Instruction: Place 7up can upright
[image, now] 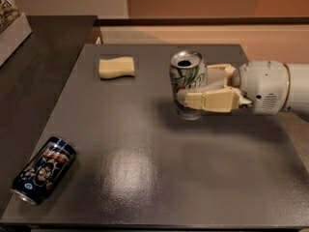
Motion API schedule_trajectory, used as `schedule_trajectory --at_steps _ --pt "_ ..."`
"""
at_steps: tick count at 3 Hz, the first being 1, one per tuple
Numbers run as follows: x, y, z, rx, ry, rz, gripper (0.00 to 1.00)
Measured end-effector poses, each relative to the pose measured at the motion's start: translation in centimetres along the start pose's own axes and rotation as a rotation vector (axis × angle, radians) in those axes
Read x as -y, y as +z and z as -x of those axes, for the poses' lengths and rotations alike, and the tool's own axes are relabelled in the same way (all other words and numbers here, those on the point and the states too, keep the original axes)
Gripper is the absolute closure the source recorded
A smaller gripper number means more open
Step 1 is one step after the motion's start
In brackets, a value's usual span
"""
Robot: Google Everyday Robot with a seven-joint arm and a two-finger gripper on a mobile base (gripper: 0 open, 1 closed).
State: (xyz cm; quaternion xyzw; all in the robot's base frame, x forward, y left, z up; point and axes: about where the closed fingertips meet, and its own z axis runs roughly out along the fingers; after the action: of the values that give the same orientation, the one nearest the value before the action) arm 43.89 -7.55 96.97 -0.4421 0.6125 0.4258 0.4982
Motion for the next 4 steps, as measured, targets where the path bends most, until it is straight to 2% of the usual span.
schedule_trajectory --at_steps 1,2,4 --pt "-0.3 1.1 -1.8 0.037 0.062 -0.017 1.00" --pt "-0.3 1.7 -3.3 0.076 0.101 -0.060 1.00" --pt "0.5 1.9 -5.2 0.170 0.115 -0.185 1.00"
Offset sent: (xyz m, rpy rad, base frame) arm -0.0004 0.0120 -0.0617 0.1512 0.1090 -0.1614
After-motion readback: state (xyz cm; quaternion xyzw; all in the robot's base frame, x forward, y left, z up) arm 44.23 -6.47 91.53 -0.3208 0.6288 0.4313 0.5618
